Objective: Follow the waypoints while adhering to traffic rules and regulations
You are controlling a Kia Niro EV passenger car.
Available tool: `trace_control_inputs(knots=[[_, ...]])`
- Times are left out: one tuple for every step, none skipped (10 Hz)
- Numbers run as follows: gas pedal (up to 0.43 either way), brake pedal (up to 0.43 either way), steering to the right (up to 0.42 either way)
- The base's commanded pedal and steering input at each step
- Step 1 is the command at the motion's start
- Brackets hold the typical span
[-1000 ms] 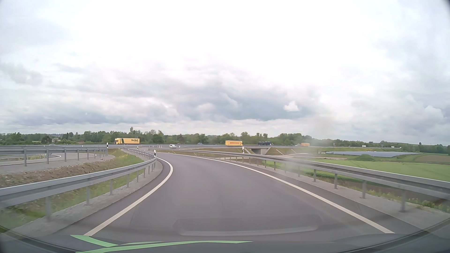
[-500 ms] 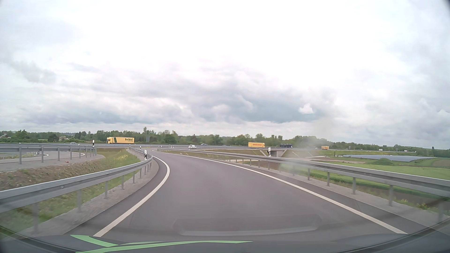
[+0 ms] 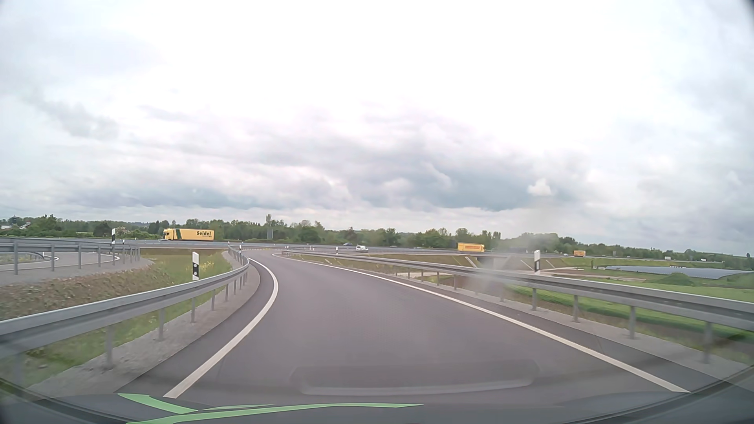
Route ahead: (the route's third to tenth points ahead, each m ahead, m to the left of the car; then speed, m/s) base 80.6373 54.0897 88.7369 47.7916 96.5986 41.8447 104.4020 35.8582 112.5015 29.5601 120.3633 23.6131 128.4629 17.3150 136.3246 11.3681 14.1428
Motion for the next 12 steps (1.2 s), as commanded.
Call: trace_control_inputs(knots=[[0.11,0.0,-0.045],[0.11,0.0,-0.047],[0.11,0.0,-0.049],[0.11,0.0,-0.049],[0.118,0.0,-0.05],[0.118,0.0,-0.05],[0.118,0.0,-0.05],[0.118,0.0,-0.05],[0.118,0.0,-0.05],[0.118,0.0,-0.05],[0.13,0.0,-0.05],[0.13,0.0,-0.05]])
